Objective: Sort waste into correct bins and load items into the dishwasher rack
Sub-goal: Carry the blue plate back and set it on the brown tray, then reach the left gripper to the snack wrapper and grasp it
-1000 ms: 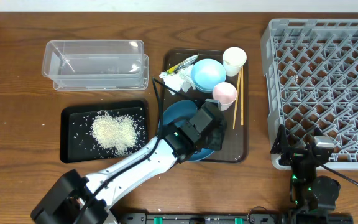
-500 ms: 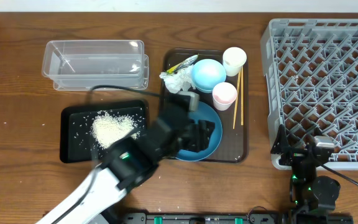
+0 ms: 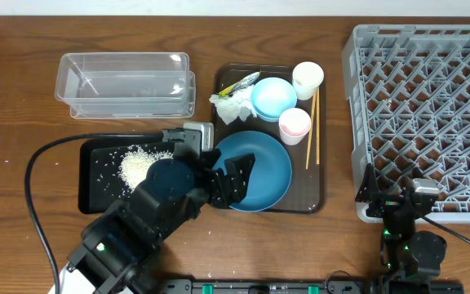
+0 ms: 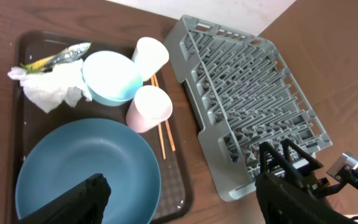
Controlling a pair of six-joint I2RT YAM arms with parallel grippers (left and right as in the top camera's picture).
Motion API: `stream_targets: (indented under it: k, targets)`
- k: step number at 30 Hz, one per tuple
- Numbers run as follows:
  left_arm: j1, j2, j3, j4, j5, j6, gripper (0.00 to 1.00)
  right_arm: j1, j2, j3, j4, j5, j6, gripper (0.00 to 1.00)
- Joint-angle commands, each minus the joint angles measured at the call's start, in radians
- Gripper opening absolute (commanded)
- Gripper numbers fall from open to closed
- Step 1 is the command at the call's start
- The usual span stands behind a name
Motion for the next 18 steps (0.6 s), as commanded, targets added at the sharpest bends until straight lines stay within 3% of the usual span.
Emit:
stream_targets:
  k: [1,8,12,15,18]
  targets:
    - [0.005,0.037,0.042,-0.025,0.043,0.113,0.84,0.026,-0.005,-0.001,-0.004,-0.006,0.007,0.99]
    - [0.016,0.407,0.431,-0.462,0.023,0.267,0.88,0.026,-0.005,-0.001,-0.004,-0.006,0.007,0.99]
    - [0.063,0.640,0.691,-0.665,-0.079,0.334,0.89,0.026,-0.005,-0.001,-0.004,-0.006,0.007,0.99]
    - [0.113,0.784,0.835,-0.683,-0.191,0.361,0.90,0.026,-0.005,-0.001,-0.004,-0.006,0.007,0.99]
    - [0.154,0.858,0.861,-0.559,-0.317,0.375,0.91,0.026,-0.005,-0.001,-0.004,-0.006,0.007,0.99]
